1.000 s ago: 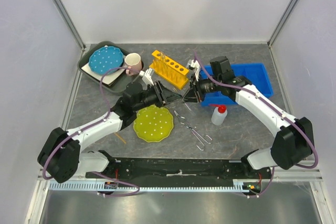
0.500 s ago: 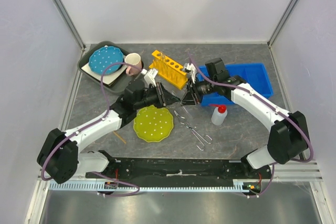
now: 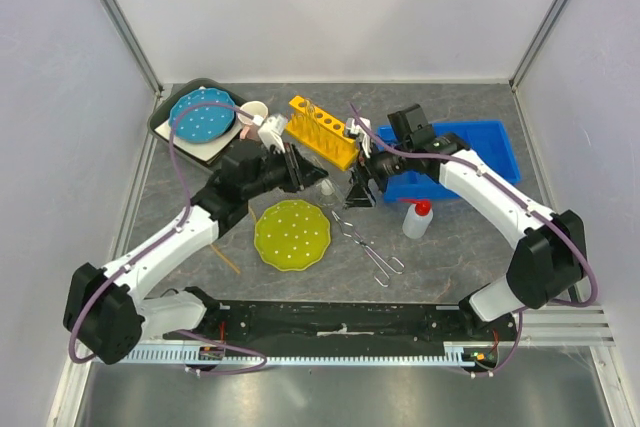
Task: Organize the chemistry lab equipment
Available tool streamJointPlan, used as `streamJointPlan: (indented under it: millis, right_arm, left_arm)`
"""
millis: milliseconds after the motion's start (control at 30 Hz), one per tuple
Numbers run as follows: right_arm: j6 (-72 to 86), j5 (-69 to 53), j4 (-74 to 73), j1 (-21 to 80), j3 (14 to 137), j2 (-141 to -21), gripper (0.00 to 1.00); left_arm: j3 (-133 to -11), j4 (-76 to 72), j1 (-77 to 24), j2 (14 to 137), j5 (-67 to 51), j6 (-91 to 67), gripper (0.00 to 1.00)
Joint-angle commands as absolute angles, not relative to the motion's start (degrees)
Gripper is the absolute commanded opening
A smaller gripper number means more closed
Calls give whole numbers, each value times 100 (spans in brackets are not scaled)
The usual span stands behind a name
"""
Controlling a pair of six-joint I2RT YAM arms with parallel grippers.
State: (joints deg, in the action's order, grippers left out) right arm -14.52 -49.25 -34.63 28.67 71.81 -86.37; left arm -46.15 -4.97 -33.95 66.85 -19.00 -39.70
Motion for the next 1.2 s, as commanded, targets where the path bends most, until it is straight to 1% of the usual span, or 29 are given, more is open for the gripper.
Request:
streamJointPlan:
  millis: [0,167,233,433,667,1000,1167]
  right_arm:
    - [-2459,-4404,-3990,2760,7707,-8491,98]
    - [-2742,-3658,-3859,2576,7813,-8402,98]
    - [-2638,-3639,-3614,2418,7814,-8464,98]
    - [-2259,-4104,-2919,2022,7480,-8674,98]
    - [-2303,-4438,-2830,1749,7181,-8631,98]
    - [-2382,-4728,-2769,1617,6917,-8552,98]
    - [-2426,-4808,-2769,1617,6873,-8613,98]
  left_arm:
    - [-5359,165,-2902,6661,-1477,-3051,2]
    - [-6062,501,-2251,7083,-1407,-2427,2]
    - [-6266,597,-2057,7337,-1266,-2119,2]
    - [-7048,545,-1863,8119,-669,-1469,2]
    - [-7926,413,-1775,9033,-106,-923,2]
    - [-8991,352,-1723,10238,-9,-571,2]
    - [-9351,325,-1723,10608,140,-527,2]
